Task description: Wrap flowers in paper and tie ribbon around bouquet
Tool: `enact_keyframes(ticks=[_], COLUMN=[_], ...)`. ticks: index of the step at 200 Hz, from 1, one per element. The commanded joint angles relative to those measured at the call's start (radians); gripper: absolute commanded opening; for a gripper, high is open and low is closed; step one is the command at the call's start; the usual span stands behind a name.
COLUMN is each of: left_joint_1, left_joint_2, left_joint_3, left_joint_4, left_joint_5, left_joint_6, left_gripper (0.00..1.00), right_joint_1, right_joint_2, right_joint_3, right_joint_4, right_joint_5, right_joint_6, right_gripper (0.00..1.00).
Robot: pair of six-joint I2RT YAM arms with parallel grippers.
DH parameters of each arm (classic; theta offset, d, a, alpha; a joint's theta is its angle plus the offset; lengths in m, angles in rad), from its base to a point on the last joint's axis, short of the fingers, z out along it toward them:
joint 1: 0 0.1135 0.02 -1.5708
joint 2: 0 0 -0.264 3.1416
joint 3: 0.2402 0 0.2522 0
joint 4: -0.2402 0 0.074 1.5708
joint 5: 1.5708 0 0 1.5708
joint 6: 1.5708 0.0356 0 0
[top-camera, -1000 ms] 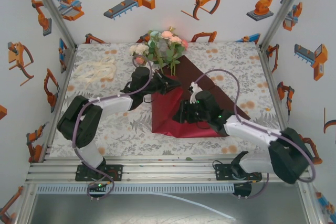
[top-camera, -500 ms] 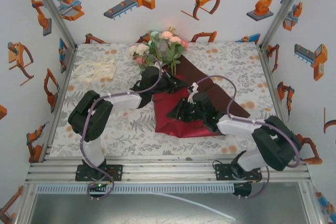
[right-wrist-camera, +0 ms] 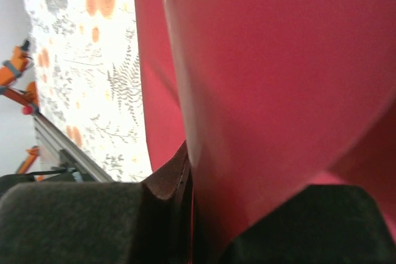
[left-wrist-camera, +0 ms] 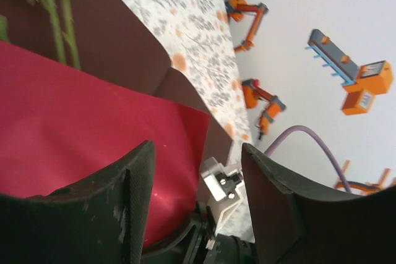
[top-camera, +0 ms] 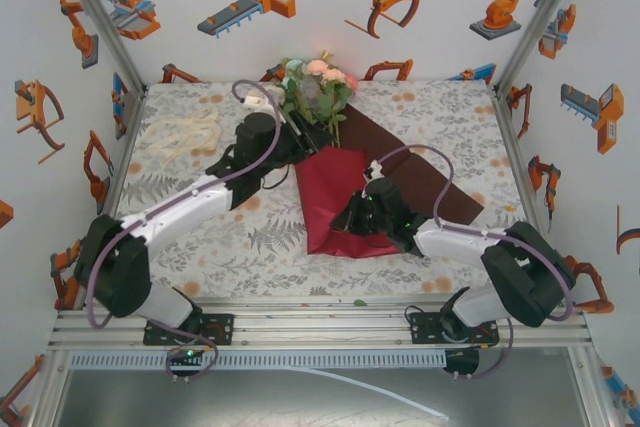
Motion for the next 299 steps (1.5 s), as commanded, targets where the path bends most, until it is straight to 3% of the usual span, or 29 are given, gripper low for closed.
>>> enact_keyframes(ticks=[1, 33, 55, 77, 104, 126, 152, 170, 183, 203, 236, 263, 299], left_joint_1=[0.000, -0.005, -0.025, -0.038, -0.038, -0.038, -0.037, -0.037, -0.037, -0.034, -0.022, 0.014, 0.104], left_joint_2=[-0.008, 0.014, 0.082, 0.152, 0.213, 0.240, 0.246, 0.256, 0.263, 0.266, 0.257, 0.266, 0.343], left_joint_3=[-0.109, -0.215, -0.214, -0.184, -0.163, -0.149, -0.158, -0.154, -0.154, -0.155, -0.151, -0.136, -0.068], left_joint_4=[-0.190, -0.154, -0.094, -0.080, -0.082, -0.089, -0.075, -0.068, -0.057, -0.046, -0.051, -0.046, -0.030], left_joint_5=[-0.090, 0.026, 0.088, 0.088, 0.053, 0.056, 0.053, 0.063, 0.065, 0.070, 0.074, 0.093, 0.109], left_joint_6=[0.145, 0.118, 0.114, 0.117, 0.130, 0.137, 0.128, 0.123, 0.114, 0.104, 0.103, 0.109, 0.145], left_gripper=[0.49, 0.46, 0.45, 0.42, 0.39, 0.39, 0.38, 0.38, 0.38, 0.38, 0.38, 0.38, 0.38], right_joint_1=[-0.007, -0.016, -0.026, -0.035, -0.035, -0.033, 0.065, 0.172, 0.183, 0.183, 0.174, 0.160, 0.161], right_joint_2=[0.036, 0.071, 0.109, 0.114, 0.002, -0.169, -0.369, -0.403, -0.351, -0.202, 0.020, 0.094, 0.133], right_joint_3=[0.032, 0.060, 0.066, 0.073, 0.057, 0.036, 0.058, 0.065, 0.061, 0.112, 0.194, 0.145, 0.071], right_joint_4=[-0.020, -0.054, -0.068, -0.083, -0.170, -0.321, -0.493, -0.406, -0.277, -0.185, -0.207, -0.208, -0.170], right_joint_5=[0.026, 0.044, 0.057, 0.020, 0.043, 0.131, 0.304, 0.308, 0.217, 0.174, 0.216, 0.203, 0.089], right_joint_6=[-0.071, -0.087, -0.092, -0.091, -0.103, -0.122, -0.192, -0.263, -0.272, -0.282, -0.340, -0.329, -0.291], right_gripper=[0.16, 0.19, 0.38, 0.48, 0.59, 0.62, 0.62, 0.54, 0.49, 0.39, 0.32, 0.26, 0.26])
